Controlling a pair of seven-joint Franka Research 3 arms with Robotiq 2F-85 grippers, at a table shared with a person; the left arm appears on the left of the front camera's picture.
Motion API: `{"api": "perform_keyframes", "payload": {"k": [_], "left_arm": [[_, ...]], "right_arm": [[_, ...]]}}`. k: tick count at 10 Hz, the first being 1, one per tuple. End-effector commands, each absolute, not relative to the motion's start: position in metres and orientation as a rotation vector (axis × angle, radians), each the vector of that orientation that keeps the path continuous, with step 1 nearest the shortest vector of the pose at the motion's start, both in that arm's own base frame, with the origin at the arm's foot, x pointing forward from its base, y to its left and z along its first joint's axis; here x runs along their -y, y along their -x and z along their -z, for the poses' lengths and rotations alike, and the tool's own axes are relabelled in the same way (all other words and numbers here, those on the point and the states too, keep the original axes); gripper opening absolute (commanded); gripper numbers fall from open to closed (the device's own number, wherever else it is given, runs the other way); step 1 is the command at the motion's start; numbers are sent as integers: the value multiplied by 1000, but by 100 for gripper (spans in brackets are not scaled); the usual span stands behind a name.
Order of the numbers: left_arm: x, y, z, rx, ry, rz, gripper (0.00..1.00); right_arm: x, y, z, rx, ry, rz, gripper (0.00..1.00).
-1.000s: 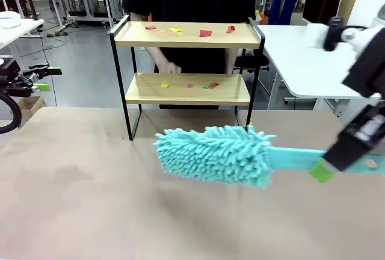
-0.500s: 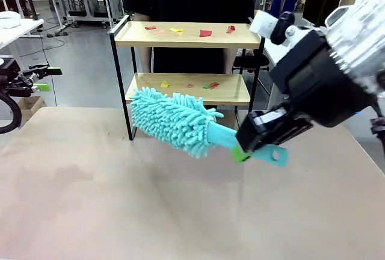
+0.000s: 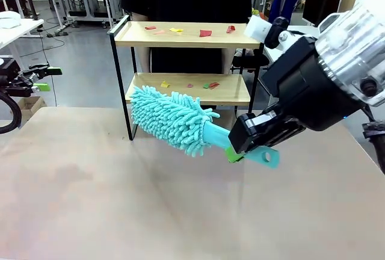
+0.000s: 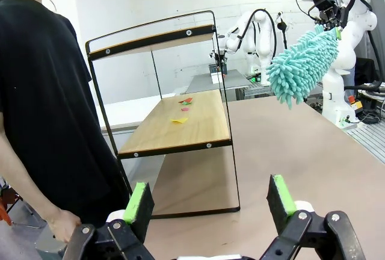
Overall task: Clean the shelf.
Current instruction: Clean the specific section of the Shelf indicated by the human with the Duster.
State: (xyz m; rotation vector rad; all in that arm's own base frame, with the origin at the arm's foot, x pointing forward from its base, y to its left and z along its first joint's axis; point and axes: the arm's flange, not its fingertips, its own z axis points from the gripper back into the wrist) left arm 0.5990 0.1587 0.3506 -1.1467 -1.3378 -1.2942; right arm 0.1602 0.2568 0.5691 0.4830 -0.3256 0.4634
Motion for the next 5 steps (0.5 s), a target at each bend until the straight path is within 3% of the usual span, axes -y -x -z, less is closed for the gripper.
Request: {"api": "perform_keyframes", "payload": {"k": [1, 5], "left_arm": [[-159, -598, -353, 1340, 1141, 1310, 100], [-159, -598, -353, 1340, 1141, 1310, 100]], "right_arm": [[-258, -161, -568, 325, -483, -456, 13], [-286, -187, -551, 389, -576, -385, 13]]}}
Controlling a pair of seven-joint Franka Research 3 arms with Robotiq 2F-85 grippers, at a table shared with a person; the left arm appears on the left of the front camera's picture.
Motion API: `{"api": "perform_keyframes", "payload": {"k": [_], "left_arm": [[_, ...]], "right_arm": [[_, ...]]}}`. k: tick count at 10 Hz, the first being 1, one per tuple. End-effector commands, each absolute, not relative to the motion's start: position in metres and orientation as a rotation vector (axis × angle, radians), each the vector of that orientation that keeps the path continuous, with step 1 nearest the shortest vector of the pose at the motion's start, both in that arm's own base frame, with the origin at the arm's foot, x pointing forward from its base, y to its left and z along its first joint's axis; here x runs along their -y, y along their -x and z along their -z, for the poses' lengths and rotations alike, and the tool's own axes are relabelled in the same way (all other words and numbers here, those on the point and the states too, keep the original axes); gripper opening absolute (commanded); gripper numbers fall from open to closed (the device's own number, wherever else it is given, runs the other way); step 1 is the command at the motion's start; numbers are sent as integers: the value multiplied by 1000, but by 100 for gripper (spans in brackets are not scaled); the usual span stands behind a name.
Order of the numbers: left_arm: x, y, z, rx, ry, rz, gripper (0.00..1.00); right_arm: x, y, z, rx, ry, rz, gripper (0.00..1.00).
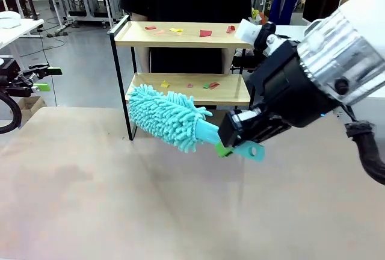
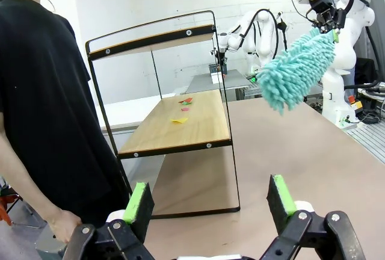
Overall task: Clean the shelf.
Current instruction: Clean the specific section of the Shelf indicated by the human with the Duster.
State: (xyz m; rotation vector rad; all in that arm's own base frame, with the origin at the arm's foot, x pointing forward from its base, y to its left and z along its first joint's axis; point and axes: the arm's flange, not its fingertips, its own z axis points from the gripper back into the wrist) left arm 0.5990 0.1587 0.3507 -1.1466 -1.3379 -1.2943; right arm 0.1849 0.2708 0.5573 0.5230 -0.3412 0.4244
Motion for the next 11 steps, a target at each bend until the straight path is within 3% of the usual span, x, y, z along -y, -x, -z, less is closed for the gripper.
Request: {"api": "perform_keyframes", "payload": {"k": [1, 11], "left_arm": [[-159, -598, -353, 1340, 1141, 1310, 100], [-159, -598, -353, 1340, 1141, 1310, 100]], "right_arm": [[-293, -191, -549, 426, -576, -361, 13], [-386, -264, -528, 517, -594, -95, 13]]}}
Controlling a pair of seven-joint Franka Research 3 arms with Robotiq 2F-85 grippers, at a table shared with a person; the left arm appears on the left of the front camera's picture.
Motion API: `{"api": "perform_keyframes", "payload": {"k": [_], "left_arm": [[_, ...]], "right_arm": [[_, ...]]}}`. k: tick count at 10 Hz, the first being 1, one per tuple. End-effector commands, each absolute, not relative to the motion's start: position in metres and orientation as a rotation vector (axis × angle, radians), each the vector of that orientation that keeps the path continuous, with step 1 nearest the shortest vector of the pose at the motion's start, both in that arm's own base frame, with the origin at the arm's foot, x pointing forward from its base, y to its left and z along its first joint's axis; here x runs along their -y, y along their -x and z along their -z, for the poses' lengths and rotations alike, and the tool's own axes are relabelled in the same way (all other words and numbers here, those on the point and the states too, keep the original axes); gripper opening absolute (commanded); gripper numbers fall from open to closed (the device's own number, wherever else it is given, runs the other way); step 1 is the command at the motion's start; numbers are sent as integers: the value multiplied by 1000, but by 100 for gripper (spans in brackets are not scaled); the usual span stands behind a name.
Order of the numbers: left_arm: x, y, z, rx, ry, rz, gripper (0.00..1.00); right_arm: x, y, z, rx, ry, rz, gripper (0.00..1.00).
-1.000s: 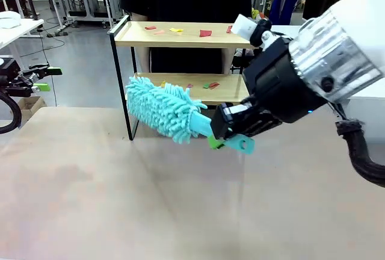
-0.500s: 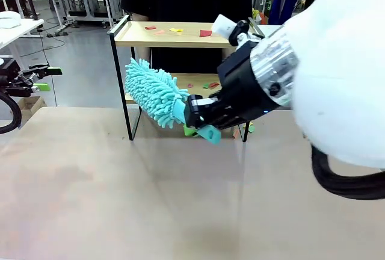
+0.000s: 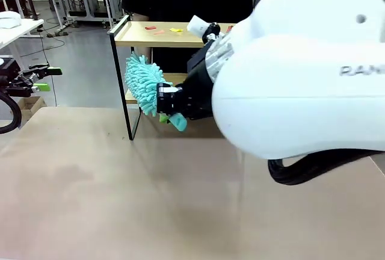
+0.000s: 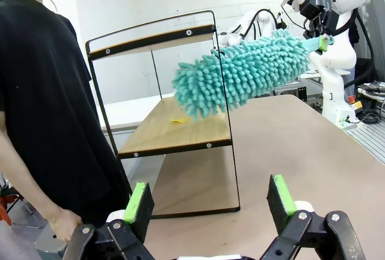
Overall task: Clean the shelf.
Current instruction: Clean the specific section of the Shelf indicated by the human with the Duster.
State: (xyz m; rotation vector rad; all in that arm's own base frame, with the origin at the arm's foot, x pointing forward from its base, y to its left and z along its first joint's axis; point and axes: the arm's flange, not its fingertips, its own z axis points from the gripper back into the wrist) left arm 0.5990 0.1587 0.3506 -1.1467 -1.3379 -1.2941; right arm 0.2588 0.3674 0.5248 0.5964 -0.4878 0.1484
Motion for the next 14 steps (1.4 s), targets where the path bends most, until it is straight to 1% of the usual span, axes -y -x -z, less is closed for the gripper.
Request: {"api": "perform_keyframes", "payload": {"k": [1, 6, 10, 11, 12, 14], "left_arm": [[-159, -598, -353, 1340, 1141, 1310, 100], [-159, -598, -353, 1340, 1141, 1310, 100], [-159, -598, -353, 1340, 1141, 1310, 100], [-159, -598, -353, 1340, 1141, 1310, 100], [-159, -598, -353, 1340, 1141, 1310, 100], [-159, -598, -353, 1340, 1141, 1310, 100]], "right_arm": [[-396, -271, -527, 529, -589, -77, 13], [-433, -311, -512, 618, -580, 44, 13], [-463, -343, -500, 650, -588, 61, 13], [-463, -346, -501, 621, -582, 60, 13], [-422, -330, -504, 615, -579, 27, 13], [-422, -330, -504, 615, -579, 27, 13]]}}
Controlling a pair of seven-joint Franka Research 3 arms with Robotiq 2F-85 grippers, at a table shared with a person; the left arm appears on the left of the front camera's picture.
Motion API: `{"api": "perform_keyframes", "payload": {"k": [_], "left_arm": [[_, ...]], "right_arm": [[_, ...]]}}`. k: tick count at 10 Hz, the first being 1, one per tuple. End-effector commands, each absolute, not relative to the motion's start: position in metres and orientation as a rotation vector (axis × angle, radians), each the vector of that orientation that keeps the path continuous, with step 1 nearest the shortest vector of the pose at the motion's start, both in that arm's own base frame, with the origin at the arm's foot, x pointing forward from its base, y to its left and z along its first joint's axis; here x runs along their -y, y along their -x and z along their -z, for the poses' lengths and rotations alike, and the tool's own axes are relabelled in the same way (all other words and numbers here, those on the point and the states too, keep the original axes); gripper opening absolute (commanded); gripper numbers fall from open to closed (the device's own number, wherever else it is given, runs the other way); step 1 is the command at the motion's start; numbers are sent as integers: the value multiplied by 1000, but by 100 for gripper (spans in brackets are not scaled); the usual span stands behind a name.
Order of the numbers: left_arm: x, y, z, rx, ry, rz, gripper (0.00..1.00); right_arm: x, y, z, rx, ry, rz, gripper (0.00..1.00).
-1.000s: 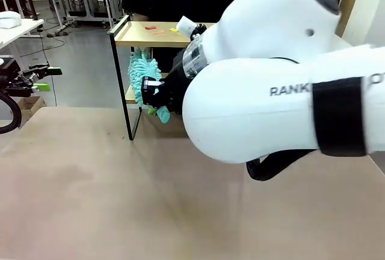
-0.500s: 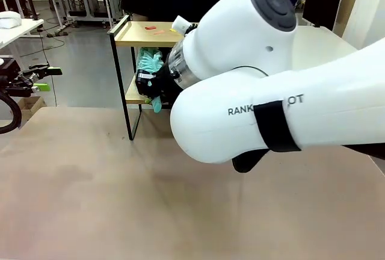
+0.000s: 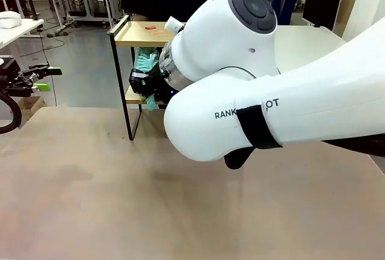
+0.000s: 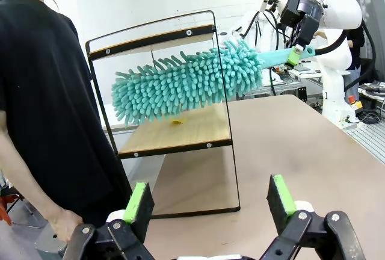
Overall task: Clean the shelf.
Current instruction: Clean the specific section of the Shelf indicated by the human with the Duster.
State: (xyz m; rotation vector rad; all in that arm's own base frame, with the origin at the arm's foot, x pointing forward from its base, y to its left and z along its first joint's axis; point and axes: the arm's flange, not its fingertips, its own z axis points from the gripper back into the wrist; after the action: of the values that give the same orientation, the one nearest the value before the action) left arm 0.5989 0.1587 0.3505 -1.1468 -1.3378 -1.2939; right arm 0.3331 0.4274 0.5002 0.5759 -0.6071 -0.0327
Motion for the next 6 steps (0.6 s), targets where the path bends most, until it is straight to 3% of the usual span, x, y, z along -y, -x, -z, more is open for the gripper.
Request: {"api": "perform_keyframes", "payload": {"k": [1, 6], "left_arm": [[-159, -598, -353, 1340, 1141, 1310, 100], [-159, -598, -353, 1340, 1141, 1310, 100]], "right_arm": [[-427, -334, -501, 608, -576, 35, 13], [-477, -354, -480, 674, -571, 147, 13]]}}
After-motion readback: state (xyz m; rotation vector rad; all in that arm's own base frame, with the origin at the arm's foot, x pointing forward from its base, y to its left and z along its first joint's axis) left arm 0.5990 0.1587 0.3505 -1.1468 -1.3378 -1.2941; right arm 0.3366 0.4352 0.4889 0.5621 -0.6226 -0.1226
